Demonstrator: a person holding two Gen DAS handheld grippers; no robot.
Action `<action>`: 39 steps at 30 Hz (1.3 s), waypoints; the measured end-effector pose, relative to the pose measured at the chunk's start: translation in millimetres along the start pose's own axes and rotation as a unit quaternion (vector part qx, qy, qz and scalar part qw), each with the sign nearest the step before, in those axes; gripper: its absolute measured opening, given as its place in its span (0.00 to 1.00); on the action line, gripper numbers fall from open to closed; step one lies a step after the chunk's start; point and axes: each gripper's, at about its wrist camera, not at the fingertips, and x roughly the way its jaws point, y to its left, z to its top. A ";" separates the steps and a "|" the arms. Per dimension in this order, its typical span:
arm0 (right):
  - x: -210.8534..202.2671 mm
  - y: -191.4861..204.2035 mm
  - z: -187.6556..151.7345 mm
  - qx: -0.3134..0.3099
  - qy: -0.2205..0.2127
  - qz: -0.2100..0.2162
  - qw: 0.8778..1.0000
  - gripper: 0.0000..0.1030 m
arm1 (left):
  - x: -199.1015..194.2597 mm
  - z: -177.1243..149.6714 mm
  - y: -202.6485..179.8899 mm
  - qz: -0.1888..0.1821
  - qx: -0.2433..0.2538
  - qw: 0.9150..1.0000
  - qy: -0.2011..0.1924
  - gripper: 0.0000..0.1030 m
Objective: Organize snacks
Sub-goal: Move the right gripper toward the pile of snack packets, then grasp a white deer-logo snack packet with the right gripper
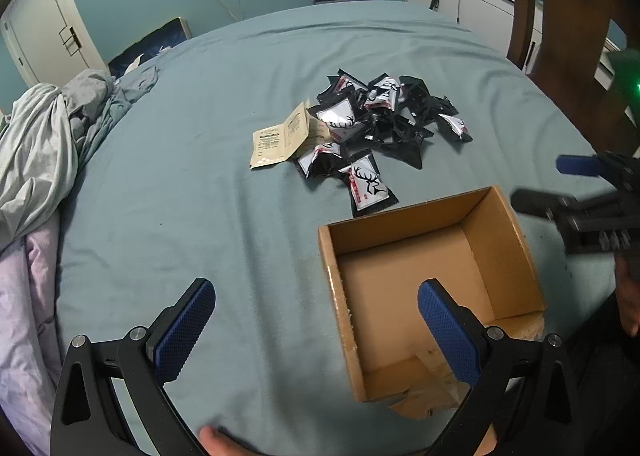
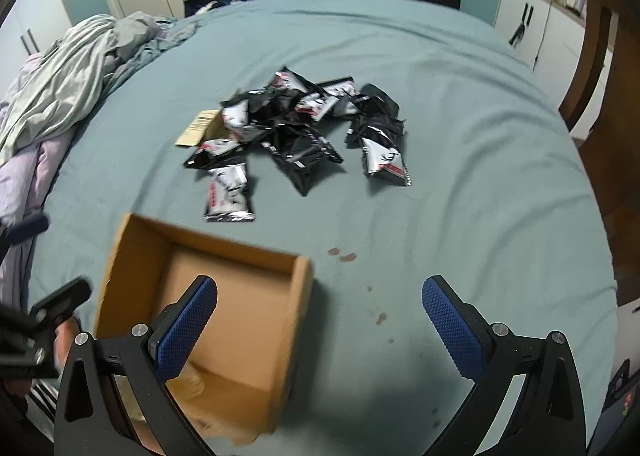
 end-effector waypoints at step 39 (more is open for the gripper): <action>70.7 -59.6 78.0 0.103 -0.015 0.019 0.994 0.31 | 38.2 33.3 28.7 -0.014 -0.039 0.999 0.018 1.00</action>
